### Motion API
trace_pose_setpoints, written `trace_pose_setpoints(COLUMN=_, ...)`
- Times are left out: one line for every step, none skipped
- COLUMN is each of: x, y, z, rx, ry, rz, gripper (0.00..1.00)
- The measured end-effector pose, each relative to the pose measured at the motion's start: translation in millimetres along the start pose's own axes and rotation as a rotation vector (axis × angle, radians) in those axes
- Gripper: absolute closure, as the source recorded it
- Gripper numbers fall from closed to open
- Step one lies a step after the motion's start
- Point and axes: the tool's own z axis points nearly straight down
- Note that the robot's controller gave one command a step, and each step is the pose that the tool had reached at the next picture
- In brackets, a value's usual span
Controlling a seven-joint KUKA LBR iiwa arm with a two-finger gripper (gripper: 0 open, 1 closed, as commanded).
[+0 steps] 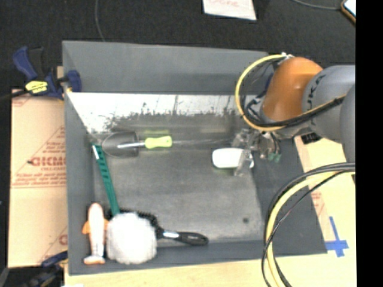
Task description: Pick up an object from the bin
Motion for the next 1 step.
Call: trace_pose_setpoints(x=1.7, y=-0.5, z=-33.5, rx=0.000, ry=0.006, rz=0.000, gripper=1.00)
